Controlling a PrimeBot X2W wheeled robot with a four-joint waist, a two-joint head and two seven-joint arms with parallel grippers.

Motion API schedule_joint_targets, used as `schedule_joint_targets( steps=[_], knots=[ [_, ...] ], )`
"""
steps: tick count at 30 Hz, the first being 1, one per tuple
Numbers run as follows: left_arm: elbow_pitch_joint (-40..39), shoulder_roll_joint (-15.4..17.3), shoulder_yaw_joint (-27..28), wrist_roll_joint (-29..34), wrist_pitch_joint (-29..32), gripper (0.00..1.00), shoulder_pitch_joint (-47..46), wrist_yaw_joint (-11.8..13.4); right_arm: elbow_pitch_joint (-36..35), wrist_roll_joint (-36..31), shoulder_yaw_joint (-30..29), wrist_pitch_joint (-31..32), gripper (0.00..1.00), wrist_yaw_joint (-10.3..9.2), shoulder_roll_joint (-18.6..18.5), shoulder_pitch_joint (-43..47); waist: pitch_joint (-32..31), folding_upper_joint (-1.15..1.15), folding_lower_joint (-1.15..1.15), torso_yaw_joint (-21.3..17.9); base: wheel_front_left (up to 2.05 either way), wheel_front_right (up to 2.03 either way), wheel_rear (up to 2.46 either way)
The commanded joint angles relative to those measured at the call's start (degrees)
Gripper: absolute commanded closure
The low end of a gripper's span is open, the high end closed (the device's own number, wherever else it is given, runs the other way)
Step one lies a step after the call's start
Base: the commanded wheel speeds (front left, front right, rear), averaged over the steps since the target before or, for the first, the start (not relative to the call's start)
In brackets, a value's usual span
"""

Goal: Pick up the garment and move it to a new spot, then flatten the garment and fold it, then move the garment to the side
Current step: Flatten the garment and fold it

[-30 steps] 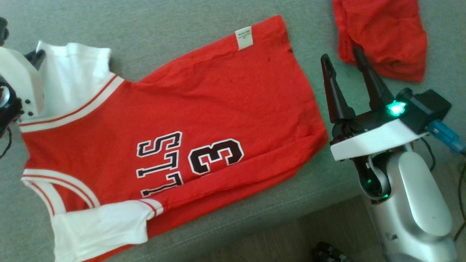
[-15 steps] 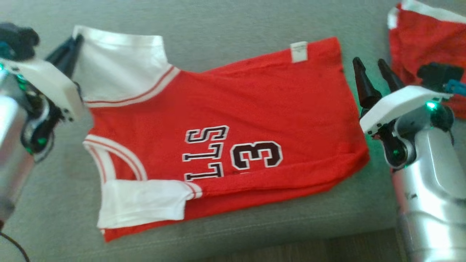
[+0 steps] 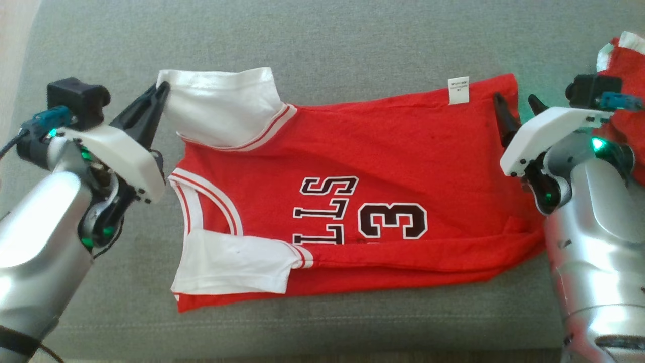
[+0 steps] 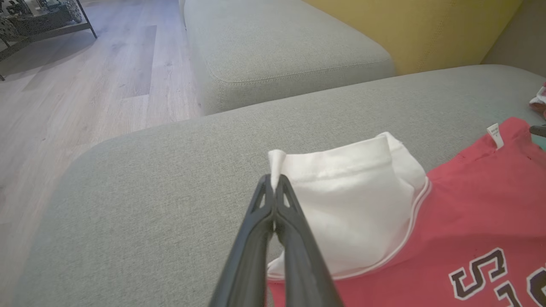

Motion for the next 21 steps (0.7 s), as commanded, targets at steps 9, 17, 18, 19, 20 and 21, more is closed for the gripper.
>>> schedule_joint_targets(
  steps=[9,17,18,19,20,21],
  knots=[
    [-2.9,2.0,1.5,0.2,0.1,1.0,-2.4,0.6,5.1,-2.2,1.6,-2.0,0.0,-0.02,0.2,-6.9,1.5,0.0,0.01,0.2,0.0,0.0,0.0],
    [-3.0,1.9,1.1,0.4,0.4,1.0,-3.1,0.5,9.7,-2.9,1.9,-3.8,1.0,-0.02,-0.2,-9.9,2.4,0.0,0.01,0.5,0.0,0.0,0.0],
    [-2.9,1.9,1.1,0.4,0.4,1.0,-3.2,0.6,10.2,-2.8,2.1,-4.1,1.0,-0.02,-0.3,-10.2,2.3,0.0,0.01,0.6,0.0,0.0,0.0],
    [-2.8,2.0,1.1,0.5,0.3,1.0,-3.3,0.7,10.6,-2.7,2.3,-4.3,1.0,-0.02,-0.3,-10.4,2.3,0.0,0.01,0.6,0.0,0.0,0.0],
    [-2.7,2.0,1.1,0.6,0.2,1.0,-3.3,0.7,11.0,-2.6,2.5,-4.5,1.0,-0.02,-0.4,-10.5,2.2,0.0,0.01,0.6,0.0,0.0,0.0],
    [-2.6,2.1,1.1,0.6,0.2,1.0,-3.4,0.8,11.5,-2.5,2.7,-4.7,1.0,-0.02,-0.4,-10.7,2.1,0.0,0.01,0.5,0.0,0.0,0.0]
  ],
)
